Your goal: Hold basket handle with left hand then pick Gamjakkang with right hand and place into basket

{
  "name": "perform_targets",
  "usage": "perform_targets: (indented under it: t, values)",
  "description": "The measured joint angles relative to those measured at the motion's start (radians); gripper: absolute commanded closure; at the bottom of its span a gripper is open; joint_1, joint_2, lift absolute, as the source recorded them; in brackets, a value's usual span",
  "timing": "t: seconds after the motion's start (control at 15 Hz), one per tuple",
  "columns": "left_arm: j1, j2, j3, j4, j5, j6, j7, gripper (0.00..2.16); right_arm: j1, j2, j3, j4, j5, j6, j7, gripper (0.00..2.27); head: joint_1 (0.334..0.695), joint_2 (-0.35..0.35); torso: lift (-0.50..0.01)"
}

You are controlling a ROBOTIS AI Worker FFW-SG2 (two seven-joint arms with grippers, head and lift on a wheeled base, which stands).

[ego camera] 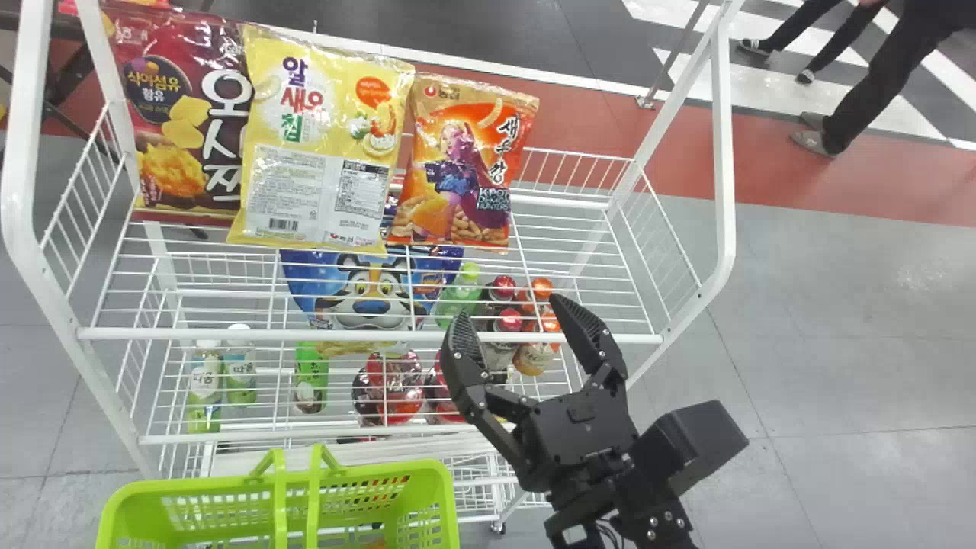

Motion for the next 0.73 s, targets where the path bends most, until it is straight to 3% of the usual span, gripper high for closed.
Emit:
perform_targets:
  t: [0.73]
  values:
    - [-0.001, 0.002, 0.001, -0.005, 0.000, 0.005, 0.004, 2.13, 0.000, -0.001, -0.001, -0.005, -0.003, -0.009, -0.005, 0.08, 0.695, -0.320, -0.020]
